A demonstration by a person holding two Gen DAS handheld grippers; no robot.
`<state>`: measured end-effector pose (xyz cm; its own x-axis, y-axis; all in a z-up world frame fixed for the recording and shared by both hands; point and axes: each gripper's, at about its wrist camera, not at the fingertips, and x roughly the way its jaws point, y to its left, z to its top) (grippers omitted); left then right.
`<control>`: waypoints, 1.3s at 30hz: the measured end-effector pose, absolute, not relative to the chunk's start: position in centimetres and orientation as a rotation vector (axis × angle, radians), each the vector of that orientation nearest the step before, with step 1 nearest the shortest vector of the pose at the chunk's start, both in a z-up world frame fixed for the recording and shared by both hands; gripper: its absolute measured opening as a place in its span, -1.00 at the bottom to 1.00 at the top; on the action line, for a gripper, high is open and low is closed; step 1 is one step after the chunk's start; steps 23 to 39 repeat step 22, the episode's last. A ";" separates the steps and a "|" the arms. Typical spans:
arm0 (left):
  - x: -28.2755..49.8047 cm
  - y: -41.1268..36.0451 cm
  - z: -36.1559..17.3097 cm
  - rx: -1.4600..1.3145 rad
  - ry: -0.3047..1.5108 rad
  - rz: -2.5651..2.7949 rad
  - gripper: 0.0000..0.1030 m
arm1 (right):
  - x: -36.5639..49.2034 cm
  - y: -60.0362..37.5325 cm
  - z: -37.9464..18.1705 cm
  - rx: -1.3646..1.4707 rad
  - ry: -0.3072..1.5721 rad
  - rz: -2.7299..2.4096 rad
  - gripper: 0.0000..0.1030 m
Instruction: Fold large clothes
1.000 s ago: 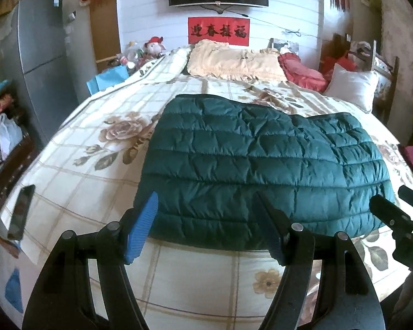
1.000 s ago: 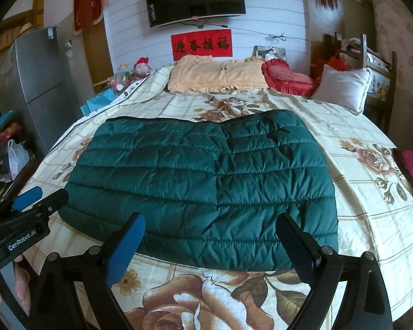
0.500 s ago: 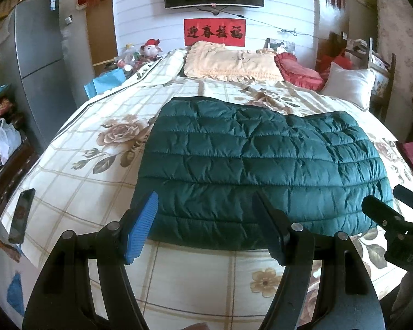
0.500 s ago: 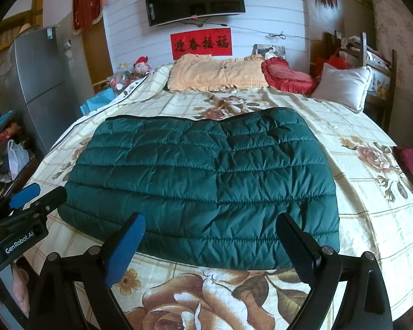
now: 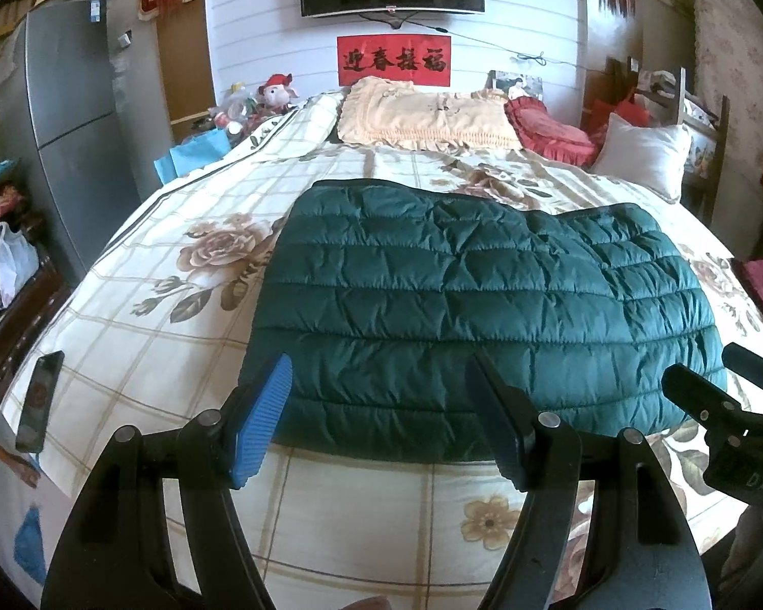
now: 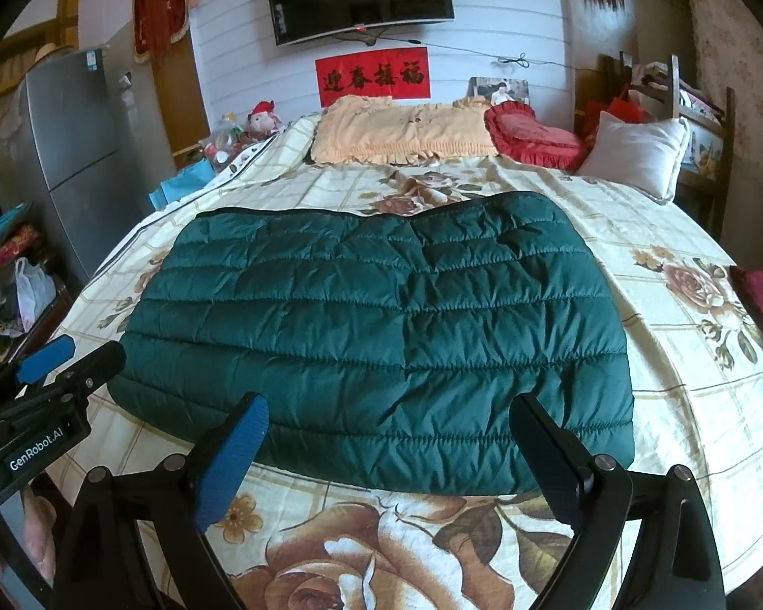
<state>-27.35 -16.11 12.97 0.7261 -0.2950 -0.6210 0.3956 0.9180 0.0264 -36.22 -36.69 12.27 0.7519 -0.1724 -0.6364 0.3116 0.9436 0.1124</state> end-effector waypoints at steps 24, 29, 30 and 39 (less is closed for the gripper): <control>-27.0 -16.5 12.4 0.174 0.646 -0.382 0.38 | -35.8 -37.2 11.3 0.240 0.696 -0.263 0.83; -27.0 -16.5 12.4 0.174 0.646 -0.382 0.38 | -35.8 -37.2 11.3 0.240 0.696 -0.263 0.83; -27.0 -16.5 12.4 0.174 0.646 -0.382 0.38 | -35.8 -37.2 11.3 0.240 0.696 -0.263 0.83; -27.0 -16.5 12.4 0.174 0.646 -0.382 0.38 | -35.8 -37.2 11.3 0.240 0.696 -0.263 0.83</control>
